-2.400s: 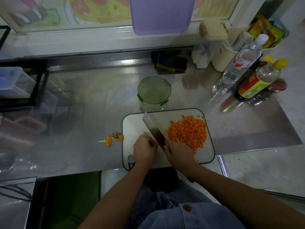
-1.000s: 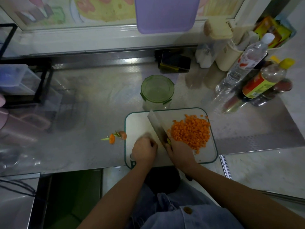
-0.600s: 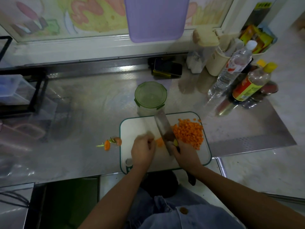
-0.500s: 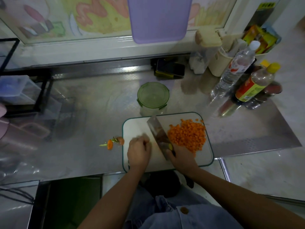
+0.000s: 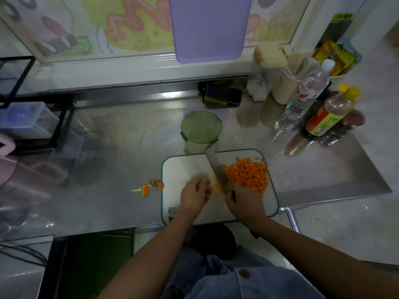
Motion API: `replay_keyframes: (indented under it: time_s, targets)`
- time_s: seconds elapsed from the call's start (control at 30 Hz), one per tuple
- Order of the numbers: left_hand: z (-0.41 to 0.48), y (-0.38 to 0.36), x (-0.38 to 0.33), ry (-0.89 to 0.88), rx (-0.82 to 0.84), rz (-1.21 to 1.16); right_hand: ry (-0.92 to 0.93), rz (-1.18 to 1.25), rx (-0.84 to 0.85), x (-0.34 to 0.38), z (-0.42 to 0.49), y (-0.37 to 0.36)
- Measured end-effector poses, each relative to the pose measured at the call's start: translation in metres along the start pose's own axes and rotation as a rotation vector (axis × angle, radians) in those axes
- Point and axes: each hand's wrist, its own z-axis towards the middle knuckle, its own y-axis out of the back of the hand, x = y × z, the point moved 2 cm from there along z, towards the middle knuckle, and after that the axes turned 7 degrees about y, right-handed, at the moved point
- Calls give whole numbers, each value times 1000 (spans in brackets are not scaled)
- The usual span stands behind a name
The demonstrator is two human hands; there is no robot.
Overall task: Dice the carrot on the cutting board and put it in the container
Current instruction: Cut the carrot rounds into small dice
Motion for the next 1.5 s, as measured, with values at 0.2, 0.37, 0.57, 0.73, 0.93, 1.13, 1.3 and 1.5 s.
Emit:
replay_keyframes:
  time_s: [0.2, 0.37, 0.57, 0.73, 0.93, 1.13, 1.3, 1.5]
  targets:
    - [-5, -10, -20, 42, -55, -40, 197, -30, 6, 15, -3, -8]
    - [-2, 5, -15, 50, -246, 119, 221, 122, 34, 7, -3, -3]
    - [0, 5, -8, 143, -246, 31, 166, 292, 9, 0, 6, -8]
    - [3, 7, 1, 213, -266, -96, 182, 228, 103, 6, 2, -19]
    - [-2, 12, -2, 219, -281, -94, 185, 148, 169, 6, 0, -16]
    - [-7, 10, -11, 200, -271, -74, 172, 141, 201, 10, 6, -15]
    - [-8, 4, -12, 152, -243, -65, 111, 102, 170, 13, 10, -10]
    - [-12, 4, -11, 147, -218, -95, 145, 77, 144, 19, 11, -7]
